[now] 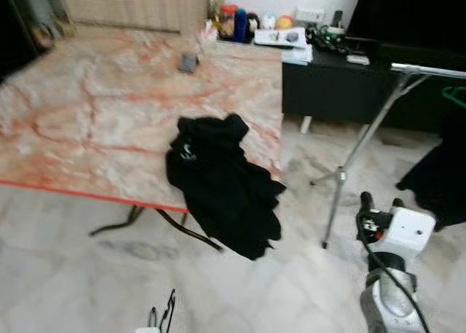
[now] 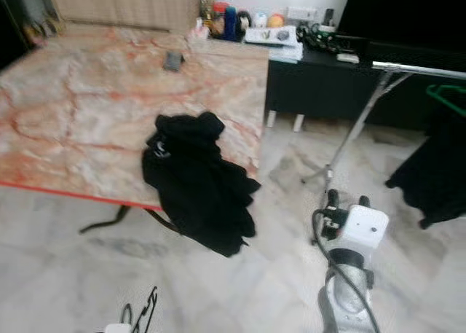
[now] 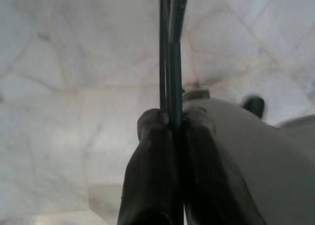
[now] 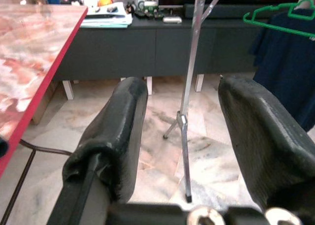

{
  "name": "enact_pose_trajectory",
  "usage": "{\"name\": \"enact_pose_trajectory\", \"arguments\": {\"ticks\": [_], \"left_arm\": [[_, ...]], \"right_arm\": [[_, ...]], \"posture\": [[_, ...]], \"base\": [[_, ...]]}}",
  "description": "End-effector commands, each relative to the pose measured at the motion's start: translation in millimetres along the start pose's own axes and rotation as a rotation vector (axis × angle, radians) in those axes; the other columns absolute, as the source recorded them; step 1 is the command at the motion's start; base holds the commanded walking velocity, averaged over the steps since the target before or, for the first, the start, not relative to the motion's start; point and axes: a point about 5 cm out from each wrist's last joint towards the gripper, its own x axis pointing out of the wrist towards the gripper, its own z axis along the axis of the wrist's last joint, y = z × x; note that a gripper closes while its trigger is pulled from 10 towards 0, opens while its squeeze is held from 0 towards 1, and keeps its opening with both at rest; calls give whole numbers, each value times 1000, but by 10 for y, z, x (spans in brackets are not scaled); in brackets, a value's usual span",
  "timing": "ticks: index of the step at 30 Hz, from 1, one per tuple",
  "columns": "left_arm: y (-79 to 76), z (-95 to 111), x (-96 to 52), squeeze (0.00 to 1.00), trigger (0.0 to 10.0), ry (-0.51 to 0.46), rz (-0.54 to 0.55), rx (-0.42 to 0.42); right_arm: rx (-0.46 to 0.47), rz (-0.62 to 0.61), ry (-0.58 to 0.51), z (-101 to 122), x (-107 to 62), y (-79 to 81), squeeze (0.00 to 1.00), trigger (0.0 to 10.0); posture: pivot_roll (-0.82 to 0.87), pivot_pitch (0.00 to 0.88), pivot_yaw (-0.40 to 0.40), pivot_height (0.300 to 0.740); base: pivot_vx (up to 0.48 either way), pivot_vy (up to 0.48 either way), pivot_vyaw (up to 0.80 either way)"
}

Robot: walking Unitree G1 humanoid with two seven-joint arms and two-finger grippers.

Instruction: Hang hanger

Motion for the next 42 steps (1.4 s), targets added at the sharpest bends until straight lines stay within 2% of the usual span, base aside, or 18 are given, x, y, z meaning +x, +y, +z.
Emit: {"name": "enact_pose_trajectory", "arguments": {"ticks": [1,8,18,21,22,23,26,28,31,34,42], "left_arm": [[-54,-176,-31,0,10000,69,-16,1],[-56,-169,-29,0,10000,67,-16,0],[-65,-163,-28,0,10000,65,-19,-3],[-72,-163,-28,0,10000,65,-20,-2],[-72,-161,-27,0,10000,63,-15,-4],[-72,-161,-27,0,10000,63,-15,-4],[-74,-152,-26,0,10000,55,-11,-11],[-76,-146,-26,0,10000,49,-9,-13],[-76,-141,-26,0,10000,45,-9,-15],[-77,-135,-26,0,10000,38,-9,-15],[-80,-135,-26,0,10000,35,-11,-10]], "right_arm": [[-20,-44,-11,14,10,-108,0,10000],[17,-114,47,-92,18,-209,0,10000],[13,-140,124,-288,33,-257,0,10000],[30,-144,191,-448,50,-282,0,10000],[48,-161,259,-601,51,-311,0,10000],[48,-161,259,-601,51,-311,0,10000],[97,-185,393,-868,6,-331,0,10000],[82,-189,491,-1060,-65,-342,0,10000],[72,-201,535,-1148,-104,-362,0,10000],[99,-189,576,-1227,-136,-339,0,10000],[106,-162,614,-1333,-205,-295,0,10000]], "posture": [[54,155,-49,740],[54,158,-51,740],[49,164,-52,740],[50,165,-50,740],[49,167,-51,740],[49,167,-51,740],[46,167,-50,740],[47,167,-47,740],[53,168,-43,740],[54,170,-41,740],[51,175,-41,740]], "base": [[0,-458,0],[0,-455,0],[0,-455,0],[0,-398,0],[0,0,0],[0,0,0],[0,0,0],[0,0,0],[0,0,0],[0,0,0],[0,0,0]]}}
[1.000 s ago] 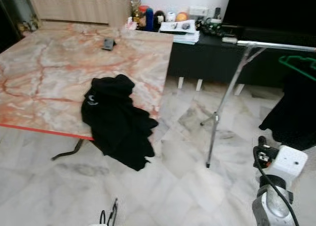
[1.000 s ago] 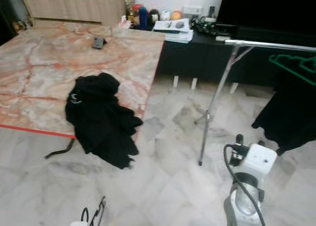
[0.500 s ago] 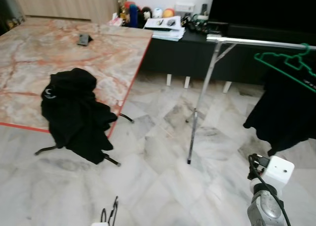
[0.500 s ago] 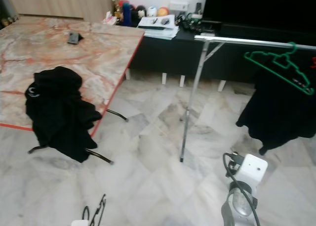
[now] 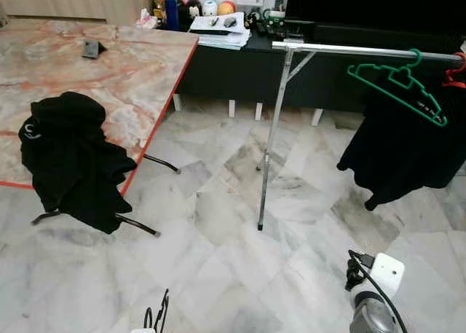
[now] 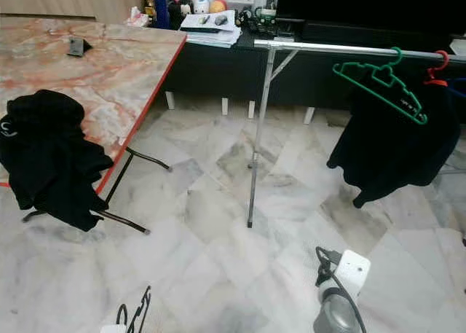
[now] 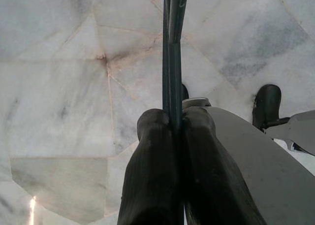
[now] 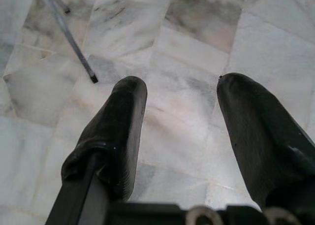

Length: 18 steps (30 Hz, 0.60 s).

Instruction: Hang hanger

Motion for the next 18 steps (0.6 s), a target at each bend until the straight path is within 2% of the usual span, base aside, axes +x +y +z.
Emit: {"name": "enact_pose_trajectory", "arguments": {"ticks": [1,8,13,16,18], "left_arm": [[-70,-167,-33,0,10000,62,-23,-6],[-67,-163,-32,0,10000,61,-24,19],[-65,-164,-32,0,10000,62,-23,25],[-63,-168,-33,0,10000,63,-17,12],[-63,-166,-33,0,10000,61,-21,18]], "right_arm": [[19,1,37,-101,-19,-9,0,10000],[11,32,37,-125,-19,34,0,10000],[4,46,26,-115,-18,77,0,10000],[-1,52,11,-97,-14,93,0,10000],[-21,65,-9,-78,-14,112,0,10000]], "posture": [[51,175,-42,740],[50,178,-42,740],[51,178,-42,740],[50,178,-41,740],[50,178,-41,740]], "base": [[0,0,-781],[0,0,-788],[0,-452,-788],[0,0,-788],[0,0,0]]}}
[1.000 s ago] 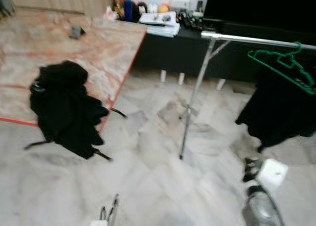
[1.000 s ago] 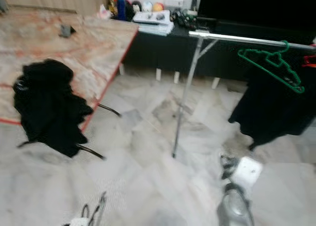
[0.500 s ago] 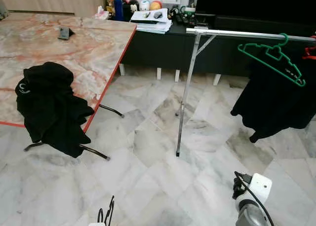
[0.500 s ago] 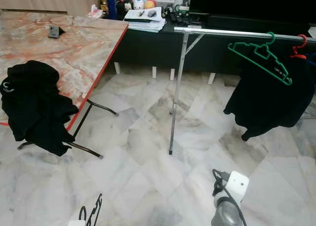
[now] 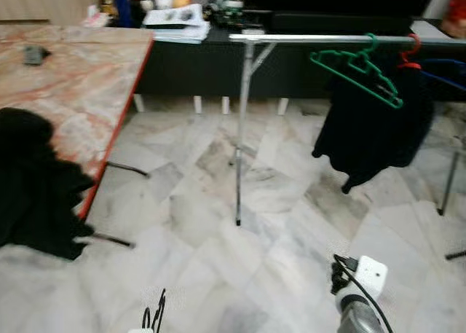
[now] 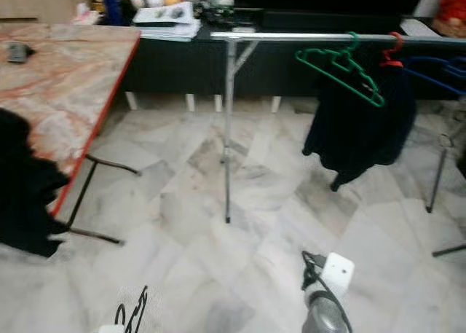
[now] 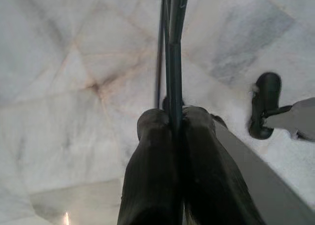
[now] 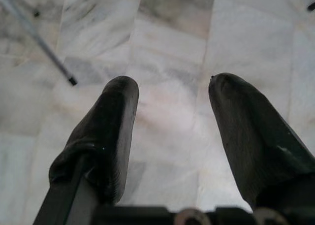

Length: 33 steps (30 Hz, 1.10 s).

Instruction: Hang hanger

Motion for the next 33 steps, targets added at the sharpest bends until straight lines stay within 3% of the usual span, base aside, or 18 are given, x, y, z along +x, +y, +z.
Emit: {"name": "enact_pose_trajectory", "arguments": {"ticks": [1,6,9,11,12,13,17,18,19,22,24,26,28,29,31,32,33], "left_arm": [[-87,-182,-38,0,10000,65,-31,-3],[-82,-167,-37,0,10000,51,-38,22],[-82,-156,-36,0,10000,42,-43,41],[-84,-123,-34,0,10000,11,-49,70],[254,38,-36,0,10000,-97,-41,81],[358,106,-44,0,10000,-136,-44,96],[388,303,-35,0,10000,-212,-90,171],[381,493,-37,0,10000,-290,-121,233],[376,557,-41,0,10000,-317,-131,251],[358,687,-55,0,10000,-373,-159,306],[274,811,-88,0,10000,-428,-253,426],[250,824,-100,0,10000,-436,-286,461],[168,907,-165,0,10000,-481,-390,629],[168,907,-165,0,10000,-481,-390,629],[181,949,-222,0,10000,-474,-470,766],[181,949,-222,0,10000,-474,-470,766],[192,1003,-272,0,10000,-476,-518,841]], "right_arm": [[-16,-4,5,-37,-15,-27,0,10000],[-49,58,-7,21,13,64,0,10000],[-116,100,-10,57,31,104,0,10000],[-250,220,-56,174,59,211,0,10000],[-355,309,-81,240,70,285,0,10000],[-415,349,-102,283,74,319,0,10000],[-606,488,-168,451,86,432,0,10000],[-676,566,-190,555,95,475,0,10000],[-702,592,-196,589,97,488,0,10000],[-757,666,-207,667,94,515,0,10000],[-802,822,-202,728,51,571,0,10000],[-816,858,-196,730,40,582,0,10000],[-915,1041,-158,699,-39,606,0,10000],[-915,1041,-158,699,-39,606,0,10000],[-948,1181,-94,690,-98,584,0,10000],[-948,1181,-94,690,-98,584,0,10000],[-977,1275,-56,705,-141,557,0,10000]], "posture": [[53,176,-39,740],[54,176,-35,740],[56,176,-32,740],[56,176,-32,740],[56,176,-32,740],[58,176,-29,740],[56,172,-28,740],[53,164,-25,740],[54,162,-24,740],[55,157,-24,740],[55,152,-23,740],[53,150,-23,740],[52,142,-23,740],[52,142,-23,740],[42,129,-24,740],[42,129,-24,740],[45,126,-26,740]], "base": [[0,0,0],[0,0,0],[0,0,0],[0,0,0],[0,0,0],[0,0,0],[0,0,0],[0,0,0],[0,0,0],[0,0,0],[0,0,0],[0,0,0],[0,0,0],[0,0,0],[0,0,0],[0,0,0],[0,0,0]]}}
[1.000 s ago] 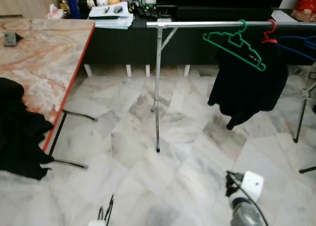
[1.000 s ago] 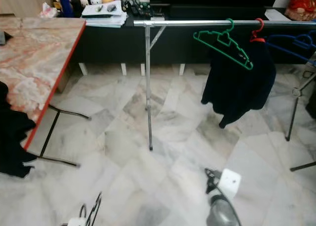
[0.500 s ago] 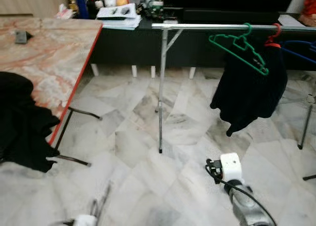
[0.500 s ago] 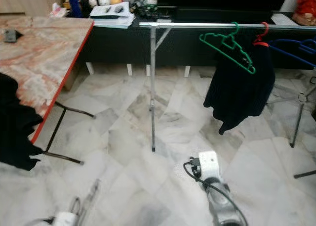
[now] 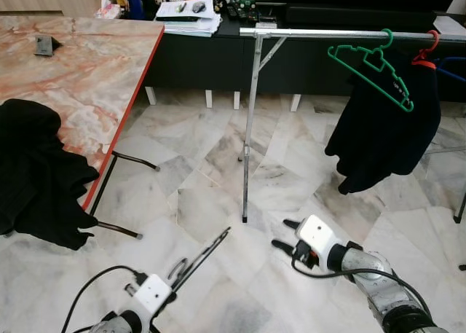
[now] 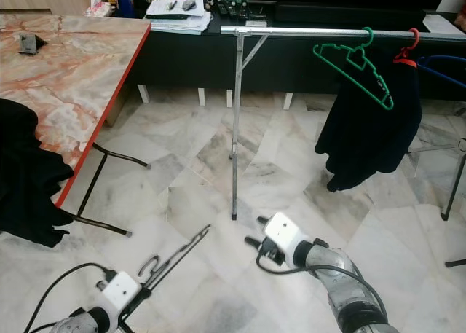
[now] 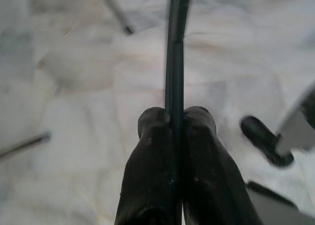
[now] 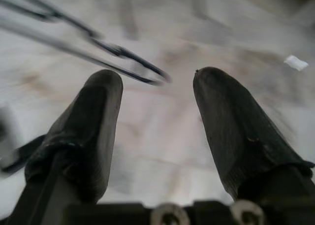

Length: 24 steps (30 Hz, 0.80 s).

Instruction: Hang hanger

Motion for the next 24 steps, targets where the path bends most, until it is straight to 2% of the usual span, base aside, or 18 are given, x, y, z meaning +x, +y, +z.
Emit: {"name": "enact_pose_trajectory", "arguments": {"ticks": [1,4,5,7,10,11,13,15,18,24], "left_arm": [[-14,-7,-64,0,10000,23,-100,66],[41,173,-90,0,10000,-22,-192,131],[41,173,-90,0,10000,-22,-192,131],[75,315,-97,0,10000,-52,-231,159],[86,393,-98,0,10000,-65,-252,176],[69,484,-101,0,10000,-53,-311,236],[61,509,-101,0,10000,-47,-329,256],[30,633,-119,0,10000,-48,-383,297],[27,755,-109,0,10000,-78,-410,330],[74,862,-96,0,10000,-63,-444,385]], "right_arm": [[-8,112,10,-10,-62,39,0,10000],[-21,227,14,42,-116,32,0,10000],[-21,227,14,42,-116,32,0,10000],[-23,310,2,89,-136,49,0,10000],[-24,343,-2,106,-139,57,0,10000],[-30,365,4,119,-111,69,0,10000],[-30,369,4,123,-98,73,0,10000],[-31,412,-29,171,-57,128,0,10000],[-33,454,-55,224,2,198,0,10000],[-20,527,-53,220,45,292,0,10000]], "posture": [[46,124,-26,740],[48,119,-30,740],[48,119,-30,740],[49,110,-32,740],[50,108,-32,740],[50,108,-32,740],[50,108,-32,740],[50,108,-32,740],[59,115,-36,740],[65,130,-40,740]], "base": [[0,0,0],[0,0,0],[0,0,0],[0,0,0],[0,0,0],[0,0,0],[0,0,0],[0,0,0],[0,0,0],[0,0,0]]}}
